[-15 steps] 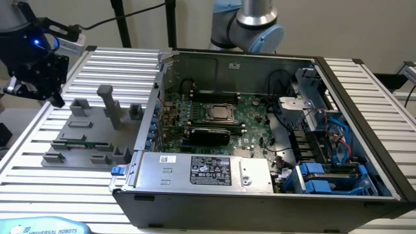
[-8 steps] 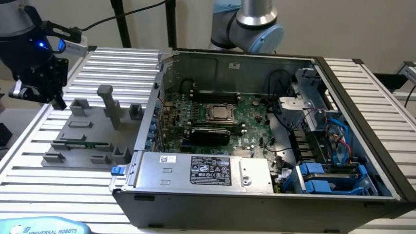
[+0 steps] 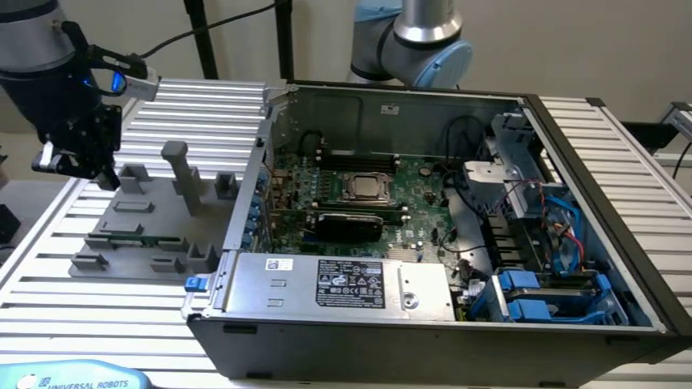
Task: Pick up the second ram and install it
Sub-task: 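Pick up the second ram and move it above second insertion slot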
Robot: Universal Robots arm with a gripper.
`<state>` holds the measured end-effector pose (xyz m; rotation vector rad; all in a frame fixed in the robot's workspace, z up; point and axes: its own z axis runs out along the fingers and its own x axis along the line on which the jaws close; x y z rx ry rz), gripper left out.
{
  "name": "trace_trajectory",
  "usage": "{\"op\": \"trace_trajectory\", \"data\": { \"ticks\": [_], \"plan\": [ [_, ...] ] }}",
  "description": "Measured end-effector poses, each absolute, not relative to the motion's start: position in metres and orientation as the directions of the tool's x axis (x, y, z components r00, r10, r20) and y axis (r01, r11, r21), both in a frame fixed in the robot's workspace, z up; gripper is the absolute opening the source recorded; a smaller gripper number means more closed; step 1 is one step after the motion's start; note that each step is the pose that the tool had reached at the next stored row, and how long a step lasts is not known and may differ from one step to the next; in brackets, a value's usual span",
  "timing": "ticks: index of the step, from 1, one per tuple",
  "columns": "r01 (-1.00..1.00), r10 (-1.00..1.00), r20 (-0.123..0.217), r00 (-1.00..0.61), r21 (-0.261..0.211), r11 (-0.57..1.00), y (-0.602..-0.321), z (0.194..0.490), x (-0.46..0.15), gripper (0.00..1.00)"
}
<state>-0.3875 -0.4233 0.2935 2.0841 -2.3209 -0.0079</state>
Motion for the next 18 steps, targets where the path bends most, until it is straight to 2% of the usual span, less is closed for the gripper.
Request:
{"op": "trace_trajectory", "data": {
  "ticks": [10,13,14,15,16,17,18],
  "plan": [
    [-0.998,-0.998,0.019,-0.061,0.018,0.061,-0.423,0.276,-0.383,0.12],
    [-0.998,-0.998,0.019,-0.055,0.017,0.055,-0.423,0.270,-0.383,0.30],
    [-0.998,-0.998,0.019,-0.053,0.017,0.053,-0.423,0.268,-0.383,0.30],
    [-0.998,-0.998,0.019,-0.052,0.017,0.052,-0.423,0.267,-0.383,0.36],
    [-0.999,-0.999,0.019,-0.051,0.017,0.052,-0.424,0.265,-0.384,0.36],
    [-0.999,-0.999,0.019,-0.051,0.017,0.051,-0.424,0.263,-0.384,0.42],
    [-0.999,-0.999,0.019,-0.051,0.017,0.051,-0.424,0.261,-0.384,0.42]
  ]
}}
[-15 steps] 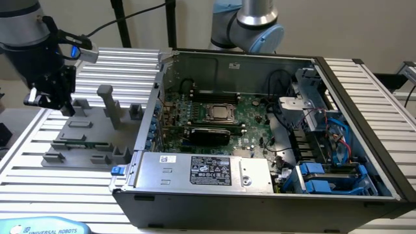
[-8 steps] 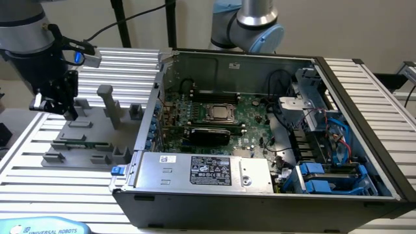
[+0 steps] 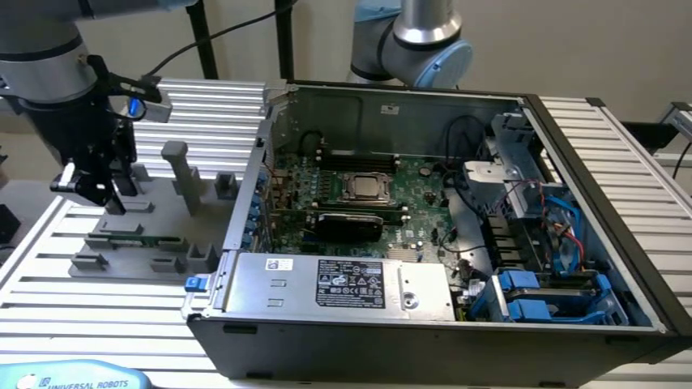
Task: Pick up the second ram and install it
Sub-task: 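Pick up the second ram and move it above second insertion slot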
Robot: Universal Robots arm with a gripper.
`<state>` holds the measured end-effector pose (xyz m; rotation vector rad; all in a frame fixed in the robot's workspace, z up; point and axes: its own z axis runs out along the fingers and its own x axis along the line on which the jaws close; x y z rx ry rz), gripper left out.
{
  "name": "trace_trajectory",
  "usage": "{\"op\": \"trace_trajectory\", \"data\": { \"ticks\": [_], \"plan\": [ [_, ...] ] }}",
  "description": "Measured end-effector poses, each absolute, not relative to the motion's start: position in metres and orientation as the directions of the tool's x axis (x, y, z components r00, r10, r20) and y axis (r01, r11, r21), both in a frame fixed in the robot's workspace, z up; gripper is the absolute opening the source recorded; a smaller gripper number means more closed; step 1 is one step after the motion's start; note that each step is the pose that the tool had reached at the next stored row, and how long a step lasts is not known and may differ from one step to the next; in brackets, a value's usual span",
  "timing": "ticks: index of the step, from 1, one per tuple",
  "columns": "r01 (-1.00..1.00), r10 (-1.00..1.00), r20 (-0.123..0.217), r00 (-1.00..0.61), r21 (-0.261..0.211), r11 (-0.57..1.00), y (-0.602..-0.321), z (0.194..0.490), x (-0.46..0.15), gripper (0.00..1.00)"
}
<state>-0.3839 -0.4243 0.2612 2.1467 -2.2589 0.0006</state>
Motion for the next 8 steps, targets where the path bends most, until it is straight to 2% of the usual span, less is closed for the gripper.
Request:
{"op": "trace_trajectory", "data": {
  "ticks": [8],
  "plan": [
    [-0.999,-0.999,0.018,-0.051,0.014,0.052,-0.434,0.246,-0.385,0.42]
  ]
}}
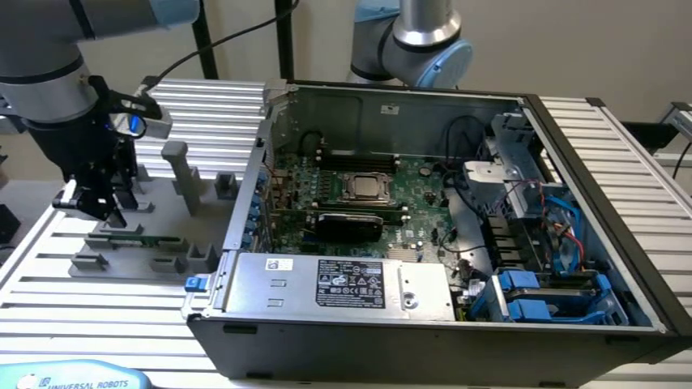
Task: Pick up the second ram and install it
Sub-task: 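Pick up the second ram and move it above second insertion slot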
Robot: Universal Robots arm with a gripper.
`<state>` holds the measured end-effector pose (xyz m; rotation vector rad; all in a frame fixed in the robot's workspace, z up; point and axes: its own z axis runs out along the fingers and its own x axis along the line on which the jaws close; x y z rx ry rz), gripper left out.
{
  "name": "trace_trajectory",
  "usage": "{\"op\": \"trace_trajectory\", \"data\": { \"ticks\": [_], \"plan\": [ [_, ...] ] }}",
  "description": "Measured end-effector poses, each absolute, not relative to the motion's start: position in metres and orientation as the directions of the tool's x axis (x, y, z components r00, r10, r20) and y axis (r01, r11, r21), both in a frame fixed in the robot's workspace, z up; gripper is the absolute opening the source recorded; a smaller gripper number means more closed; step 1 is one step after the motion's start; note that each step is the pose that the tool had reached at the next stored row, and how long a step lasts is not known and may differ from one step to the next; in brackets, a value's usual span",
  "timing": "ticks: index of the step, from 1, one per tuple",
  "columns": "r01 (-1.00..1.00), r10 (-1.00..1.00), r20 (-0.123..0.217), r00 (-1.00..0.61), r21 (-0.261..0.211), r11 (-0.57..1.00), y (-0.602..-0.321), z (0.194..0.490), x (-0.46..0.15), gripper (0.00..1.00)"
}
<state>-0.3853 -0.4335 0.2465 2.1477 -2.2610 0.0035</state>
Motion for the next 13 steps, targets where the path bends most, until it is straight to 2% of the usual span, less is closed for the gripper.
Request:
{"op": "trace_trajectory", "data": {
  "ticks": [13],
  "plan": [
    [-0.998,-0.998,0.018,-0.054,0.013,0.054,-0.437,0.223,-0.385,0.42]
  ]
}}
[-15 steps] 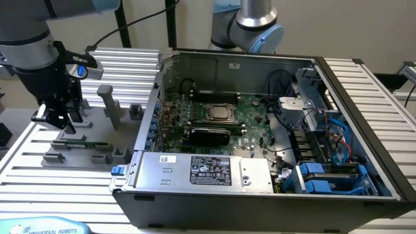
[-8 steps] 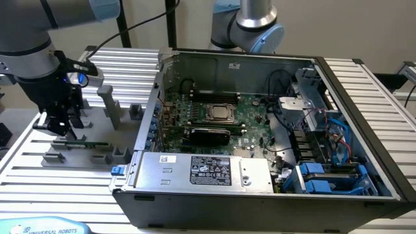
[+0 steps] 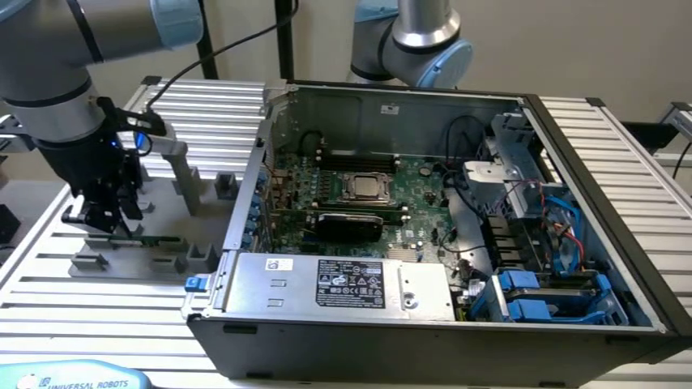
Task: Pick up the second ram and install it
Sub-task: 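Pick up the second ram and move it above second insertion slot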
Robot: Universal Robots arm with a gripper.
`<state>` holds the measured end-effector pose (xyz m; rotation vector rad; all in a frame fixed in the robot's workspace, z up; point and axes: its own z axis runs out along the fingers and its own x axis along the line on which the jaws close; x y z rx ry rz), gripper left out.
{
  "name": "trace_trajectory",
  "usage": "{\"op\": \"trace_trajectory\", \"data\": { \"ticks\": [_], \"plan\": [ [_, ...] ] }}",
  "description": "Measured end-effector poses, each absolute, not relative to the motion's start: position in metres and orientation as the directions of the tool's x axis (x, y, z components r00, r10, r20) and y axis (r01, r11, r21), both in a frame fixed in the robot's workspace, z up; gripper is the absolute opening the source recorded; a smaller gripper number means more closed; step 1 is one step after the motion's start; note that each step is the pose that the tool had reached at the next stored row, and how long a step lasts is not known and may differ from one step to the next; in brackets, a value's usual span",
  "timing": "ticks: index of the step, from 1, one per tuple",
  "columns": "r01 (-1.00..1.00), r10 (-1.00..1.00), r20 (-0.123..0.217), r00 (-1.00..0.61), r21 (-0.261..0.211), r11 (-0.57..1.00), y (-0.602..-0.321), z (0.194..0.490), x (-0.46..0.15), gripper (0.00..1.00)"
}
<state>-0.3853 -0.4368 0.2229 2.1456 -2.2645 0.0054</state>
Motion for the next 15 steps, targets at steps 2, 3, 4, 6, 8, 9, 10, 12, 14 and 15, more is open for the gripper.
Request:
{"op": "trace_trajectory", "data": {
  "ticks": [2,3,4,6,8,9,10,12,14,15],
  "plan": [
    [-0.998,-0.998,0.018,-0.054,0.013,0.054,-0.437,0.219,-0.385,0.42],
    [-0.998,-0.998,0.018,-0.054,0.013,0.054,-0.437,0.218,-0.385,0.42],
    [-0.998,-0.998,0.018,-0.054,0.013,0.054,-0.437,0.216,-0.385,0.42],
    [-0.998,-0.998,0.018,-0.054,0.013,0.055,-0.437,0.212,-0.385,0.42],
    [-0.998,-0.998,0.018,-0.054,0.013,0.055,-0.437,0.208,-0.385,0.42],
    [-0.998,-0.998,0.018,-0.054,0.013,0.055,-0.437,0.207,-0.385,0.42],
    [-0.998,-0.998,0.018,-0.055,0.013,0.055,-0.437,0.205,-0.385,0.42],
    [-0.998,-0.998,0.018,-0.055,0.013,0.055,-0.437,0.201,-0.385,0.42],
    [-0.998,-0.998,0.018,-0.055,0.013,0.055,-0.437,0.198,-0.385,0.42],
    [-0.998,-0.998,0.018,-0.055,0.013,0.055,-0.437,0.196,-0.385,0.42]
  ]
}}
